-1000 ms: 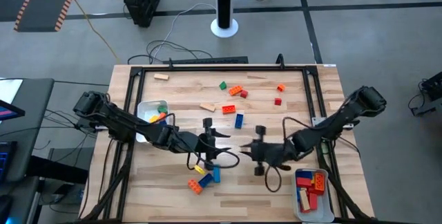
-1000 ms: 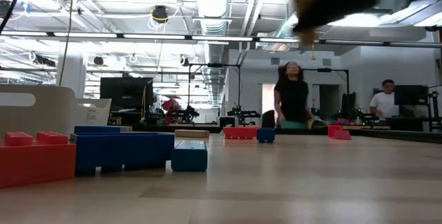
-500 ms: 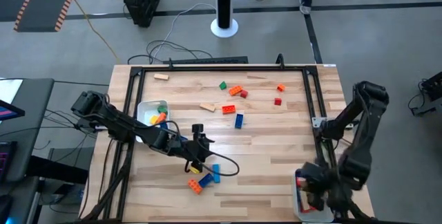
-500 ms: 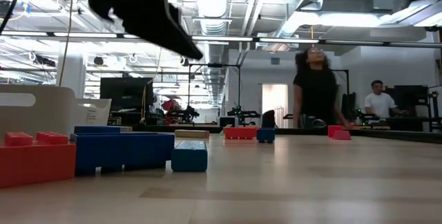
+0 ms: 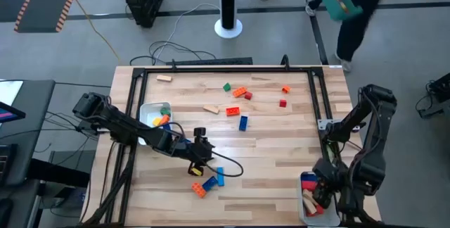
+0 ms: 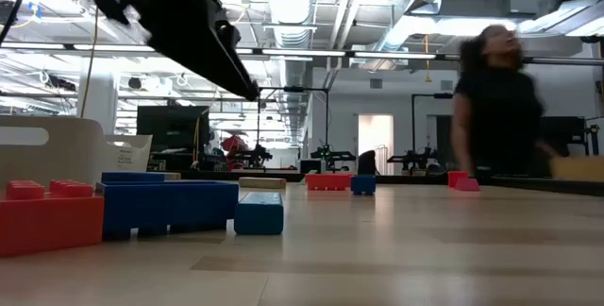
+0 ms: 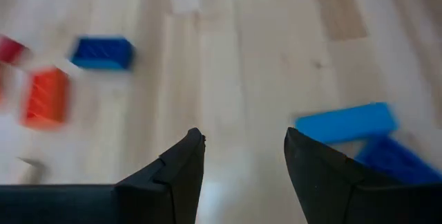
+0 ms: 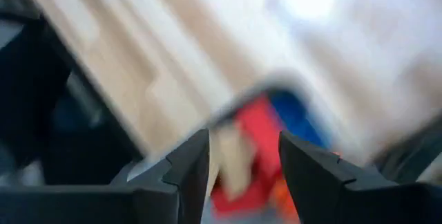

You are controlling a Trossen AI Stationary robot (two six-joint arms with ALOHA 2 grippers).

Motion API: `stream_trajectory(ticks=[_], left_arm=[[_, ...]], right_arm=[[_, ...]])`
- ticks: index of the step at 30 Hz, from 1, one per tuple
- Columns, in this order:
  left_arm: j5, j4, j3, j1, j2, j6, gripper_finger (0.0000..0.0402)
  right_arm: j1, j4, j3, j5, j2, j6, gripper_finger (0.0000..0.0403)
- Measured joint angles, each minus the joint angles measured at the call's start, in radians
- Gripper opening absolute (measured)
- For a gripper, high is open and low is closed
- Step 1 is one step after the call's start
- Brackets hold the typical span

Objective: Sort blocks by size
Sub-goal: Put the orange large game piece into the gray bin

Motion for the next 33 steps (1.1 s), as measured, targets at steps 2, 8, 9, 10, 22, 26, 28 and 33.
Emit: stream_trajectory(ticks=[2,8,9,10,22,26,28,33], left_arm=[[0.093,-0.063,0.033,0.0,0.003,-0.068,0.0189],[0.242,-0.126,0.082,-0.073,0.056,-0.226,0.0189],[0.241,-0.12,0.089,-0.091,0.056,-0.269,0.0189],[0.235,-0.112,0.097,-0.105,0.055,-0.315,0.0189],[0.023,-0.094,0.122,-0.24,0.07,-0.578,0.0193],[0.066,-0.102,0.125,-0.254,0.105,-0.603,0.0196],[0.083,-0.133,0.121,-0.273,0.107,-0.54,0.0196],[0.069,-0.148,0.123,-0.349,0.128,-0.239,0.0197]], right_arm=[[-0.079,-0.073,0.039,0.064,0.0,-0.13,0.0195],[-0.409,0.129,0.016,0.115,0.019,-0.722,0.0182],[-0.452,0.157,0.01,0.132,0.025,-0.796,0.0181],[-0.491,0.178,0.007,0.155,0.035,-0.85,0.0181],[-0.691,0.406,0.005,0.28,0.212,-1.179,0.0188],[-0.684,0.401,0.005,0.283,0.234,-1.181,0.0188],[-0.672,0.401,0.005,0.29,0.235,-1.178,0.0188],[-0.639,0.402,-0.011,0.312,0.218,-1.174,0.0186]])
